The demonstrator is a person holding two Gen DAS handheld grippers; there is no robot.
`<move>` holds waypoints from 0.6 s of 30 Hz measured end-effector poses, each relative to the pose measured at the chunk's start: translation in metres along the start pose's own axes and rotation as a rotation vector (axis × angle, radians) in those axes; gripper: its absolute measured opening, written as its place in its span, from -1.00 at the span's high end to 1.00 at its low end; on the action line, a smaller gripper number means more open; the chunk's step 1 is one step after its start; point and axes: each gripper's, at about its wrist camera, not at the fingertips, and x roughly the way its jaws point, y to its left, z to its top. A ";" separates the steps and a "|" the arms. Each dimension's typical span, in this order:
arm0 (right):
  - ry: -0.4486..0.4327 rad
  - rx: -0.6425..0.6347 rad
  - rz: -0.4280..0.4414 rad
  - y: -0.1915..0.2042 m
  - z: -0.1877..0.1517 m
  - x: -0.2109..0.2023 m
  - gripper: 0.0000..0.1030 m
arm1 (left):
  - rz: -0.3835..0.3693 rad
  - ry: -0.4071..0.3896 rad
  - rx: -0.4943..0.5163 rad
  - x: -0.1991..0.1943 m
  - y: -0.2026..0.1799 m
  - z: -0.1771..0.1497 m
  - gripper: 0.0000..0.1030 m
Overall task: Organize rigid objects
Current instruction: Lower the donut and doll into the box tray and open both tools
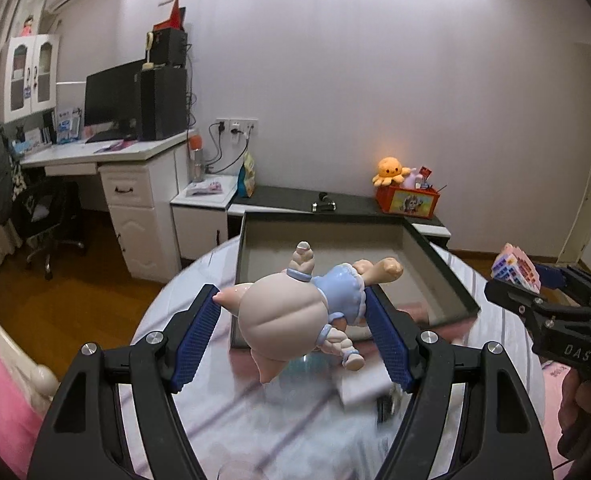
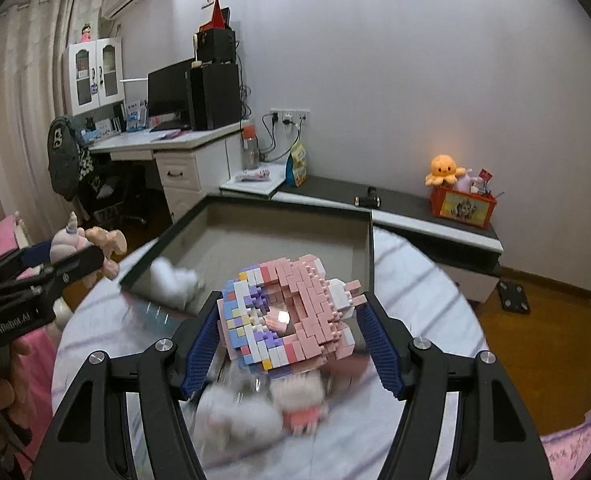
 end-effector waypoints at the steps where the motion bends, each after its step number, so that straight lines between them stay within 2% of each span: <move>1: -0.002 0.003 0.004 -0.002 0.005 0.004 -0.32 | -0.002 0.001 0.002 0.007 -0.001 0.006 -0.45; 5: 0.008 0.015 0.013 -0.013 0.031 0.033 -0.32 | -0.008 0.020 0.014 0.038 -0.003 0.027 -0.45; 9: 0.057 0.061 0.026 -0.030 0.048 0.074 -0.32 | -0.015 0.066 0.003 0.076 -0.006 0.036 -0.45; 18: 0.196 0.088 0.051 -0.041 0.043 0.138 -0.32 | -0.006 0.166 0.017 0.141 -0.016 0.038 -0.45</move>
